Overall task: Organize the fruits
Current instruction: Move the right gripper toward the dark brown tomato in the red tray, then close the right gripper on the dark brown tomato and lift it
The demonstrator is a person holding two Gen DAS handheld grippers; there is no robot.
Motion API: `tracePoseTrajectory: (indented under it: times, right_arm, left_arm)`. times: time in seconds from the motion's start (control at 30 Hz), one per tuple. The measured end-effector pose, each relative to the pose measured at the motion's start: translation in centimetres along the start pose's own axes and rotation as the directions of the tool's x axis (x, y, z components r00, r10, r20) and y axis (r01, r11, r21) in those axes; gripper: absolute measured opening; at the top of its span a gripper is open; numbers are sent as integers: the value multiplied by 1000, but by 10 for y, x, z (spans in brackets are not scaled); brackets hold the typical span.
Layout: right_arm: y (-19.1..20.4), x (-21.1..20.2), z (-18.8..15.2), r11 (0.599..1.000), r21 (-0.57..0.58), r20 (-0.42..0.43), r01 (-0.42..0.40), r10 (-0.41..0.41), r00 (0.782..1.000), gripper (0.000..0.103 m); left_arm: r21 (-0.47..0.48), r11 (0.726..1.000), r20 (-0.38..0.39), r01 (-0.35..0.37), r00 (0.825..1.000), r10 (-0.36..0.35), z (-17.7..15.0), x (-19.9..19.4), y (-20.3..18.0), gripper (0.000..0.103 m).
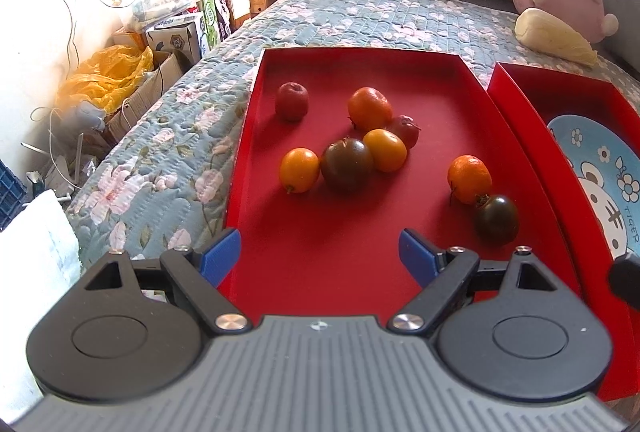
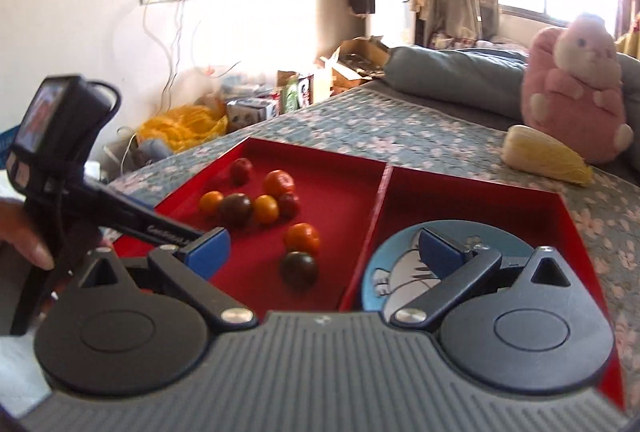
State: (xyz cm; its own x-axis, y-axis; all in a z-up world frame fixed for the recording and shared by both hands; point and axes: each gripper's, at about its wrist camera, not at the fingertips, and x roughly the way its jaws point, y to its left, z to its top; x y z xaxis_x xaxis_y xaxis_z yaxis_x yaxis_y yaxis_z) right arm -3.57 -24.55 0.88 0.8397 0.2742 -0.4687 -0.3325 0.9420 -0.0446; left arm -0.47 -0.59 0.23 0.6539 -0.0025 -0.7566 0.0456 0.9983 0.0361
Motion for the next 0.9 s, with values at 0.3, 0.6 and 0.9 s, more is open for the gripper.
tracePoseTrajectory:
  times: [0.3,0.6,0.9]
  right_arm:
    - [24,32,-3,998,13,-131,-55,57,990,65]
    - [31,75,0,1000,-14,-241,-12,8,971,52]
    - [22,98,-1,999,6,-298,33,-30,954,52]
  left_arm:
    - [0,998,-16,68,998,-68,-6,-1,15,83]
    - [-79,988,-16,131,991,-133,-1,0,26,67]
    - [-41,992,-34,122,992,-123,2,8,18,67]
